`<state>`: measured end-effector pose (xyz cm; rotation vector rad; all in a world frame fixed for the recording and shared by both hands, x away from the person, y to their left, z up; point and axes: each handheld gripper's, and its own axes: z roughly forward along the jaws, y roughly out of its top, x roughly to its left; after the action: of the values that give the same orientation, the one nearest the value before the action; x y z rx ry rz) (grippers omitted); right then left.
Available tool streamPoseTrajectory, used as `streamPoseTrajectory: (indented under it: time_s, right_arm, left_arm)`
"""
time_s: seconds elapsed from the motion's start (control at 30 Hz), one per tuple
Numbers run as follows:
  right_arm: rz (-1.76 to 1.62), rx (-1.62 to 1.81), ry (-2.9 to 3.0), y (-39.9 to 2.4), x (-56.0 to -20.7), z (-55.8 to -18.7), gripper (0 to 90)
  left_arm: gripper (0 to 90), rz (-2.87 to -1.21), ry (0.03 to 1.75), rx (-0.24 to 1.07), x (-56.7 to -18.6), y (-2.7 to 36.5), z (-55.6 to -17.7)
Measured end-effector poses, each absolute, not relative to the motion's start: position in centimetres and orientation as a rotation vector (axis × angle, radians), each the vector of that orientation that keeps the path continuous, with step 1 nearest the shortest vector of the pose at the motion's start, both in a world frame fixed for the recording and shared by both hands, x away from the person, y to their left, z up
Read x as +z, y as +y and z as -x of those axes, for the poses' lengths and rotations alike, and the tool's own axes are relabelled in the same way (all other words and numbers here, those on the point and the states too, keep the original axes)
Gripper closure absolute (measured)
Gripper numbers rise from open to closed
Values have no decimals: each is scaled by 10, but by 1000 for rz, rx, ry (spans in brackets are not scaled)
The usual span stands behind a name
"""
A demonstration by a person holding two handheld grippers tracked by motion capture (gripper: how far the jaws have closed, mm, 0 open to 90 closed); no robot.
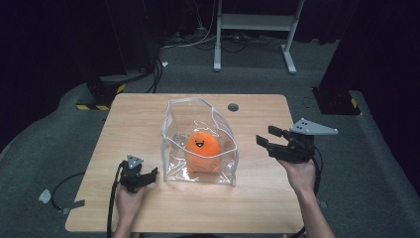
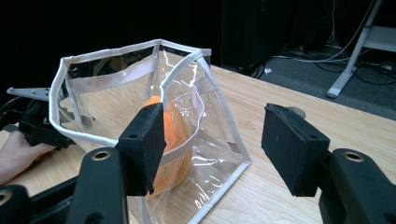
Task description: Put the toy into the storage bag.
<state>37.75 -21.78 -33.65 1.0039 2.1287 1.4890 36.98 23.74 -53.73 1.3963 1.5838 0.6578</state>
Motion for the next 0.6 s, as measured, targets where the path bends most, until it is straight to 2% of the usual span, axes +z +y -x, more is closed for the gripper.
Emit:
streamPoseTrajectory:
  time_s: [0.6]
  right_arm:
    - [-1028,1494,2117,-226,-346,-372,392]
  left_arm:
    - [253,-1397,1584,658,-537,237,-370]
